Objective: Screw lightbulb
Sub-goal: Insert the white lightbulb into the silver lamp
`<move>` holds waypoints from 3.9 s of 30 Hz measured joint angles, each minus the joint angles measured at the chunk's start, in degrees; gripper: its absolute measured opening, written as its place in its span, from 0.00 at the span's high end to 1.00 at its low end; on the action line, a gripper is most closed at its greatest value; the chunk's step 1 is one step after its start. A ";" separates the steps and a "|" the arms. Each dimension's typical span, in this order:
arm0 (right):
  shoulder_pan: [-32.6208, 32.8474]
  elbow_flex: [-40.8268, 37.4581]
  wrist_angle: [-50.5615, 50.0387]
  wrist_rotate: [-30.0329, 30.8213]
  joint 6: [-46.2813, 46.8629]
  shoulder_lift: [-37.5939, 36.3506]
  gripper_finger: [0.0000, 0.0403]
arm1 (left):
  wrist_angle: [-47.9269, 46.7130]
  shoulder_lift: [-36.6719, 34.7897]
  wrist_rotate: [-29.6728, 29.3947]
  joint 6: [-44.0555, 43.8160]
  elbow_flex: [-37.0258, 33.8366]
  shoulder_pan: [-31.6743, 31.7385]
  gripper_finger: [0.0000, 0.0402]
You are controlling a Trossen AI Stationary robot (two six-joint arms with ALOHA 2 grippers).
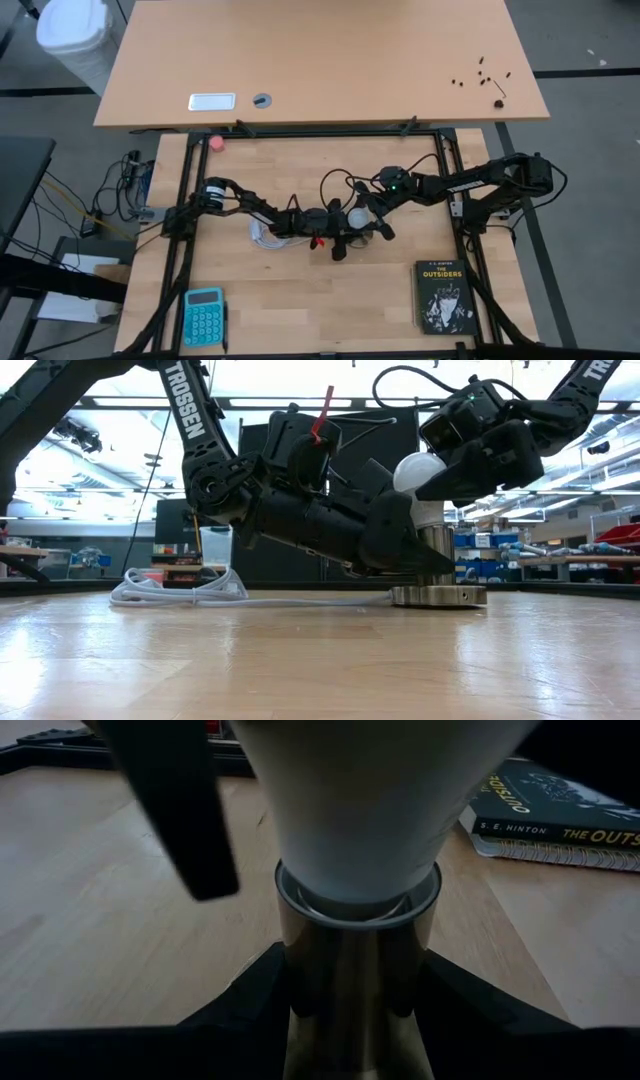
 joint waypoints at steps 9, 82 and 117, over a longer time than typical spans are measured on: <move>1.83 0.02 -0.97 4.20 0.55 -0.15 0.38 | -0.08 0.02 -0.46 -0.07 0.00 0.00 0.57; 13.29 -7.76 9.57 41.97 21.15 -5.20 0.25 | 3.56 -0.28 -13.23 -5.95 0.00 -0.55 0.57; 4.53 -7.70 8.81 17.69 8.80 -3.83 0.15 | 2.45 -0.33 -3.34 -4.13 0.00 0.10 0.57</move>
